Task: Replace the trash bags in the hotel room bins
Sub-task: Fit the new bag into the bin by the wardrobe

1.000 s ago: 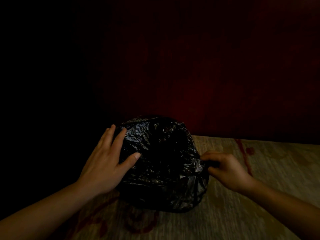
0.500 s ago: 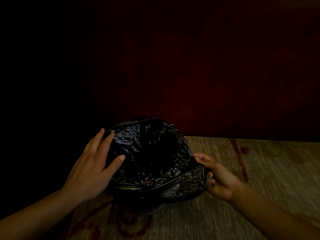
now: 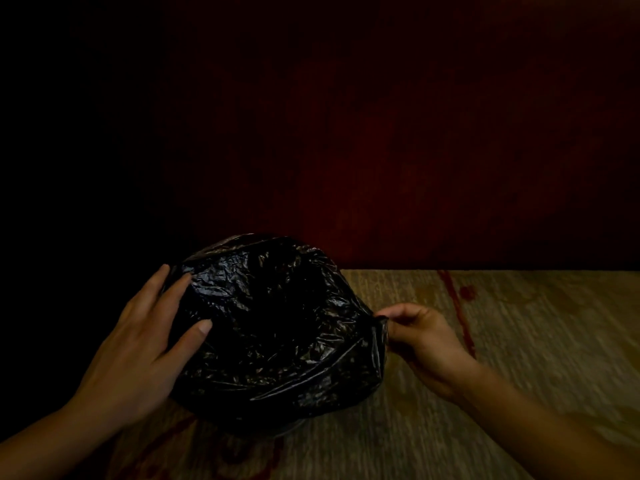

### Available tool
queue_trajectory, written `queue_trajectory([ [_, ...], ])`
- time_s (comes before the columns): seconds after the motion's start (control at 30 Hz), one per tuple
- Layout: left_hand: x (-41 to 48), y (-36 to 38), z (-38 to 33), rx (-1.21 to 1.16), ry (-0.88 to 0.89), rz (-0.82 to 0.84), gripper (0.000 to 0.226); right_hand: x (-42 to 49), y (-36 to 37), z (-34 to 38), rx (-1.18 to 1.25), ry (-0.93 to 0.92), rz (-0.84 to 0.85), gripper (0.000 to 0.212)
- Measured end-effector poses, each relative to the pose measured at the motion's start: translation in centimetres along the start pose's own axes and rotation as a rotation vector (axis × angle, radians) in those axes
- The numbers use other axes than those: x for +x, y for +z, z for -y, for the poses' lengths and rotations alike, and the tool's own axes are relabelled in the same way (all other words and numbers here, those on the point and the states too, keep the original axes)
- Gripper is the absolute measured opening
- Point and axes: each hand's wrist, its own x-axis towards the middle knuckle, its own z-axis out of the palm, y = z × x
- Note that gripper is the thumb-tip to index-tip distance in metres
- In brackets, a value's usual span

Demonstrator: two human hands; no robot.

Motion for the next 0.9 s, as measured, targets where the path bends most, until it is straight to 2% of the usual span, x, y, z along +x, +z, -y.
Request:
queue_trajectory([
  [0.1,0.0,0.0,-0.3,-0.012,-0.001,-0.010,0.096,-0.4,0.8,0.5,0.037,-0.040,0.016,0.012],
  [0.23,0.0,0.0,-0.2,-0.025,0.006,-0.015,0.098,-0.3,2.1,0.8,0.067,-0.001,-0.018,0.015],
  [0.47,-0.1,0.2,-0.1,-0.021,0.020,-0.029,0.097,1.6,4.8,0.2,-0.258,0.137,-0.090,0.009],
  [0.53,0.0,0.1,-0.2,-0.024,0.013,-0.026,0.101,2.2,5.1,-0.1,-0.187,0.221,-0.086,0.013],
  [0.7,0.1,0.2,0.3,-0.007,0.024,-0.027,0.098,2.0,4.3,-0.4,0.283,0.477,0.024,0.023],
  [0.77,0.1,0.3,0.5,-0.010,0.027,-0.031,0.096,1.5,3.6,-0.5,0.430,0.489,0.061,0.021],
  [0.9,0.1,0.3,0.6,-0.022,0.021,-0.030,0.097,1.3,1.9,-0.6,0.529,0.422,0.179,0.038],
])
